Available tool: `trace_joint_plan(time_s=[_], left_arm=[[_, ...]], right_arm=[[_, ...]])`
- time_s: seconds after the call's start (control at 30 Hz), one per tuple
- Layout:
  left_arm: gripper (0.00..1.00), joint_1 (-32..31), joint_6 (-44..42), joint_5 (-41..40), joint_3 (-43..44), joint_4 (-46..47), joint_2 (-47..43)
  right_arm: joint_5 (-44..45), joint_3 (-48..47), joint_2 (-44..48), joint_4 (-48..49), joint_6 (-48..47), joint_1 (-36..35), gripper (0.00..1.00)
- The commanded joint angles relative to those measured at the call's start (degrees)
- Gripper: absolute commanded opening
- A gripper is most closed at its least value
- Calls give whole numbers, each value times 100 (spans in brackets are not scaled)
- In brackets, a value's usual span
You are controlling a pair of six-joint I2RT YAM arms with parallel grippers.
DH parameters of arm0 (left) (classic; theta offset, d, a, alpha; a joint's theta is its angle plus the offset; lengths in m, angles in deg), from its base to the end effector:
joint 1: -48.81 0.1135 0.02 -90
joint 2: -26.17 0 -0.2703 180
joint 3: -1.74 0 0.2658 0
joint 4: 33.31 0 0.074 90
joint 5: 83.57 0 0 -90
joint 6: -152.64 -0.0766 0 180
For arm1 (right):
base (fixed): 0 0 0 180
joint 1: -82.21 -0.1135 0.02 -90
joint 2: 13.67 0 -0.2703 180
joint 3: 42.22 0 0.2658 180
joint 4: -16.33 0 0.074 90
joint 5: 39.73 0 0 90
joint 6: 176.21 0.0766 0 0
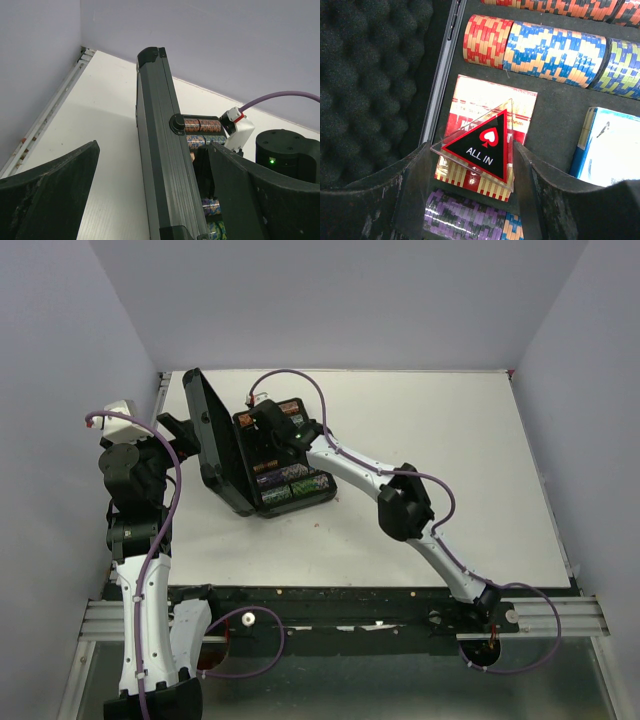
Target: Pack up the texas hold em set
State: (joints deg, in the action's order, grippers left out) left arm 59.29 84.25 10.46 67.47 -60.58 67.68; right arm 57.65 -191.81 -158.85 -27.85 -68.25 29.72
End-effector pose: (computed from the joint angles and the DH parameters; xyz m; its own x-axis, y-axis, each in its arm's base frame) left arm 0.2077 0.0329 0.3937 -0.0072 -0.3749 -0.9270 -0.1238 0.9202 -0.3712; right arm 0.3867 0.4876 0.1923 -0.5946 -0.2724 -0.7565 -0.5710 0.8054 0.1588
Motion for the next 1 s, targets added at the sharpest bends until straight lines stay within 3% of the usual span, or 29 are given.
trace_joint_plan(time_s=[0.0,0.37,0.7,0.97], left_arm=[[99,-2,-78,36,-30,104,-21],[99,7,-95,54,-30,103,-21],[99,-2,-51,282,-83,147,-21],[99,-2,353,1055,-417,331,-21]], right_arm=[[-140,-117,-282,46,50,-16,53],[-211,-91,-159,38,-2,-16,79],[105,-12,270,-7,-310,-7,83],[264,1137,1333,291,-328,186,91]])
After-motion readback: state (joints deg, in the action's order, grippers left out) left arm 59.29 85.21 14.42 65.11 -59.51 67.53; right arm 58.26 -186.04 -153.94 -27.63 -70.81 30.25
